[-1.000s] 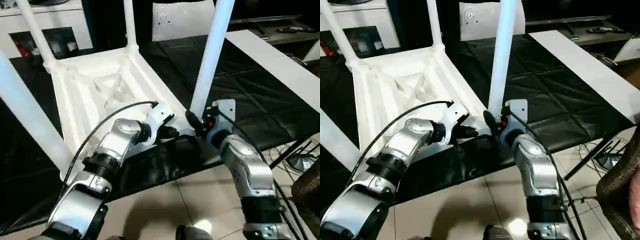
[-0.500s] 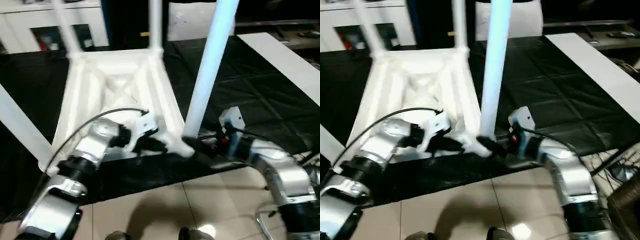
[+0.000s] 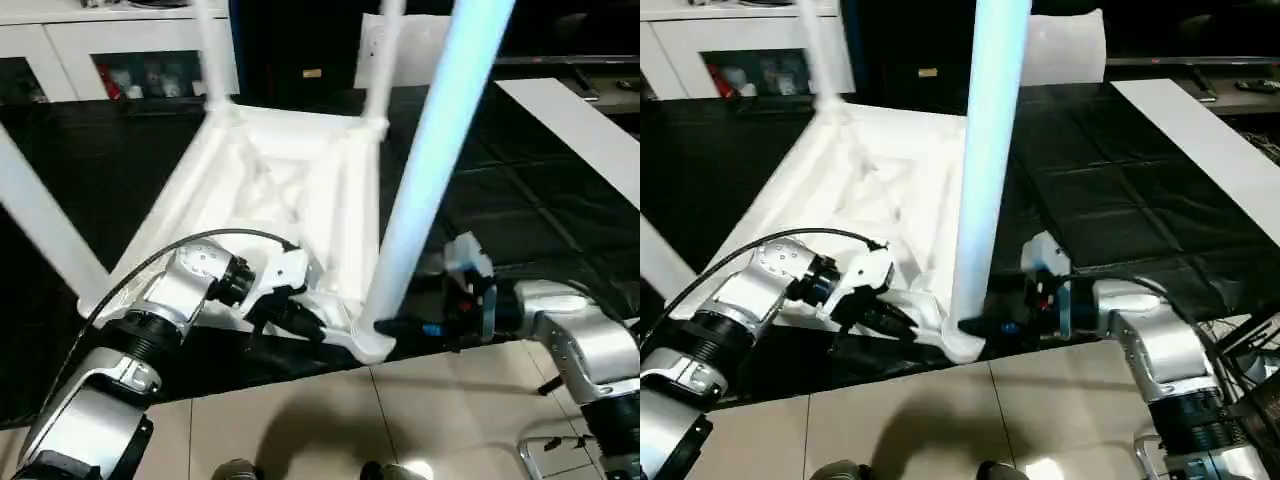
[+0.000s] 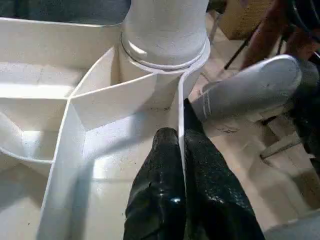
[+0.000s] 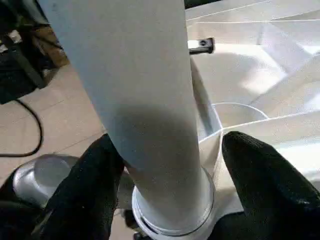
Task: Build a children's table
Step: Rotate leg to tighten
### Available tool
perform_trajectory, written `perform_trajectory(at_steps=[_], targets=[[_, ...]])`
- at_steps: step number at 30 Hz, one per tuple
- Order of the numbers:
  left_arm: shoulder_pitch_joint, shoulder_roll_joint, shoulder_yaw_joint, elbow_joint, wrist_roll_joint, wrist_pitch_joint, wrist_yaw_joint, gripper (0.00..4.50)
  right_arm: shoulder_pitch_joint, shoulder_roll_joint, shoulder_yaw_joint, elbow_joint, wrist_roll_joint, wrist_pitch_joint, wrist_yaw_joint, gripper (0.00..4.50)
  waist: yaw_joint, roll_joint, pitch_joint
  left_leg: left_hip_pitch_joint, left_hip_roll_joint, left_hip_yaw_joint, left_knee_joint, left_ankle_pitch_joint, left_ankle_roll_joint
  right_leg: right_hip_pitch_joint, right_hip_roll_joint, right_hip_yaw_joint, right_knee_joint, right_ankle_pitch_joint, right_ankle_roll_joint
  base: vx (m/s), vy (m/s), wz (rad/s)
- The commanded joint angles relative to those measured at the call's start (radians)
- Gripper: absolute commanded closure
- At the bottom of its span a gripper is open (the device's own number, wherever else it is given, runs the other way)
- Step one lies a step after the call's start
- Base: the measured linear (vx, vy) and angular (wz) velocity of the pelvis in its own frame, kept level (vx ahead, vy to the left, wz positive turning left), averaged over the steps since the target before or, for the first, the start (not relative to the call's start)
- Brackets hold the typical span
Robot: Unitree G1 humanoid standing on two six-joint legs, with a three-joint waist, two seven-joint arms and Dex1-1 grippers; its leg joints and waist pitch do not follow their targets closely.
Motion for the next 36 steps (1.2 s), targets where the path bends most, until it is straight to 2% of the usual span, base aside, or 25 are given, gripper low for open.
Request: perform_trajectory(at_steps=[1,6,7,11,15,17,23,25,26,28,29,30,31,32,33,34,35,36], targets=[[-0.034,-0.014,-0.045,0.001,0.002,-0.027,-0.067,4.5,-0.025,-0.022,0.009,0.011,0.002,0.005,0.027,1.51,-0.004,-0.009,-0.079,0.01,0.037,0.002,-0.072,-0.236,0.056,0.058,-0.037,0.041,-0.051,-0.358,-0.211,0.0,0.0,0.0],[-0.052,-0.014,-0.066,0.017,-0.007,-0.041,-0.074,4.5,-0.043,-0.02,0.036,0.032,0.004,0.005,0.065,1.95,-0.003,-0.011,-0.08,0.01,0.037,0.003,-0.07,-0.245,0.05,0.057,-0.038,0.041,-0.053,-0.379,-0.205,0.0,0.0,0.0],[-0.054,-0.014,-0.07,0.021,-0.007,-0.044,-0.074,4.5,-0.045,-0.02,0.041,0.034,0.005,0.006,0.069,2.1,-0.001,-0.008,-0.082,0.011,0.037,0.003,-0.069,-0.239,0.051,0.058,-0.039,0.041,-0.052,-0.368,-0.209,0.0,0.0,0.0],[-0.06,-0.013,-0.077,0.031,-0.008,-0.051,-0.074,4.5,-0.049,-0.021,0.05,0.04,0.01,0.014,0.084,2.36,0.003,-0.009,-0.085,0.01,0.037,0.004,-0.067,-0.215,0.056,0.06,-0.037,0.041,-0.047,-0.326,-0.222,0.0,0.0,0.0],[-0.067,-0.013,-0.075,0.042,-0.011,-0.052,-0.074,4.5,-0.048,-0.02,0.056,0.035,0.016,0.026,0.089,2.5,0.012,-0.009,-0.083,0.011,0.035,0.005,-0.066,-0.226,0.05,0.058,-0.036,0.041,-0.048,-0.356,-0.214,0.0,0.0,0.0],[-0.067,-0.02,-0.055,0.046,-0.011,-0.038,-0.069,4.5,-0.037,-0.009,0.042,0.019,0.031,0.048,0.066,2.51,0.014,-0.012,-0.084,0.012,0.035,0.005,-0.066,-0.236,0.043,0.058,-0.037,0.041,-0.05,-0.38,-0.204,0.0,0.0,0.0],[-0.06,-0.038,-0.008,0.028,-0.034,0.039,0.007,4.5,0.012,0.031,0.001,-0.049,0.055,0.108,-0.056,2.52,0.015,-0.013,-0.079,0.012,0.034,0.002,-0.07,-0.254,0.027,0.055,-0.037,0.042,-0.054,-0.432,-0.176,0.0,0.0,0.0],[-0.035,-0.081,0.032,-0.026,-0.065,0.132,0.126,4.5,0.067,0.105,-0.025,-0.115,0.037,0.141,-0.219,2.52,0.011,-0.011,-0.075,0.014,0.032,-0.001,-0.072,-0.288,0.013,0.051,-0.037,0.039,-0.064,-0.496,-0.149,0.0,0.0,0.0],[-0.033,-0.087,0.036,-0.032,-0.067,0.141,0.139,4.5,0.072,0.115,-0.027,-0.119,0.033,0.143,-0.238,2.52,0.009,-0.012,-0.074,0.016,0.031,-0.002,-0.072,-0.293,0.008,0.05,-0.037,0.039,-0.065,-0.511,-0.143,0.0,0.0,0.0],[-0.027,-0.1,0.044,-0.046,-0.068,0.158,0.169,4.5,0.08,0.137,-0.031,-0.124,0.023,0.146,-0.28,2.52,-0.004,-0.015,-0.072,0.014,0.021,-0.007,-0.069,-0.335,-0.002,0.047,-0.036,0.026,-0.082,-0.627,-0.092,0.0,0.0,0.0],[-0.024,-0.106,0.045,-0.052,-0.067,0.165,0.18,4.5,0.082,0.15,-0.034,-0.125,0.02,0.151,-0.302,2.53,-0.011,-0.015,-0.07,0.011,0.019,-0.009,-0.069,-0.342,-0.005,0.048,-0.036,0.022,-0.085,-0.65,-0.079,0.0,0.0,0.0],[-0.021,-0.136,0.053,-0.061,-0.062,0.19,0.238,4.5,0.082,0.201,-0.045,-0.118,0.005,0.163,-0.383,2.54,-0.024,-0.011,-0.068,0.009,0.018,-0.014,-0.068,-0.361,-0.009,0.047,-0.035,0.016,-0.091,-0.682,-0.058,0.0,0.0,0.0],[-0.021,-0.155,0.059,-0.064,-0.058,0.208,0.272,4.5,0.081,0.23,-0.051,-0.113,-0.003,0.169,-0.429,2.54,-0.037,-0.012,-0.067,0.01,0.013,-0.015,-0.063,-0.382,-0.012,0.044,-0.033,0.006,-0.102,-0.717,-0.04,0.0,0.0,0.0],[-0.022,-0.165,0.062,-0.065,-0.056,0.217,0.289,4.5,0.081,0.245,-0.054,-0.111,-0.008,0.172,-0.453,2.54,-0.046,-0.015,-0.069,0.006,0.012,-0.017,-0.062,-0.381,-0.015,0.047,-0.034,0.004,-0.103,-0.721,-0.033,0.0,0.0,0.0],[-0.033,-0.217,0.082,-0.056,-0.046,0.253,0.387,4.5,0.072,0.321,-0.065,-0.092,-0.032,0.183,-0.569,2.54,-0.058,-0.011,-0.068,0.001,0.012,-0.022,-0.063,-0.394,-0.017,0.05,-0.032,-0.008,-0.109,-0.736,-0.018,0.0,0.0,0.0],[-0.038,-0.231,0.088,-0.049,-0.043,0.26,0.413,4.5,0.068,0.339,-0.067,-0.085,-0.039,0.185,-0.597,2.54,-0.074,-0.004,-0.069,0.003,0.016,-0.026,-0.065,-0.403,-0.02,0.051,-0.036,-0.012,-0.114,-0.715,-0.024,0.0,0.0,0.0],[-0.048,-0.249,0.097,-0.038,-0.044,0.271,0.444,4.5,0.062,0.365,-0.068,-0.075,-0.048,0.184,-0.633,2.54,-0.08,-0.001,-0.07,0.003,0.017,-0.03,-0.066,-0.418,-0.019,0.053,-0.035,-0.018,-0.114,-0.703,-0.029,0.0,0.0,0.0],[-0.055,-0.266,0.105,-0.031,-0.044,0.284,0.473,4.5,0.057,0.389,-0.07,-0.069,-0.055,0.185,-0.668,2.54,-0.094,0.003,-0.068,0.003,0.023,-0.035,-0.071,-0.451,-0.014,0.058,-0.034,-0.025,-0.115,-0.667,-0.037,0.0,0.0,0.0]])
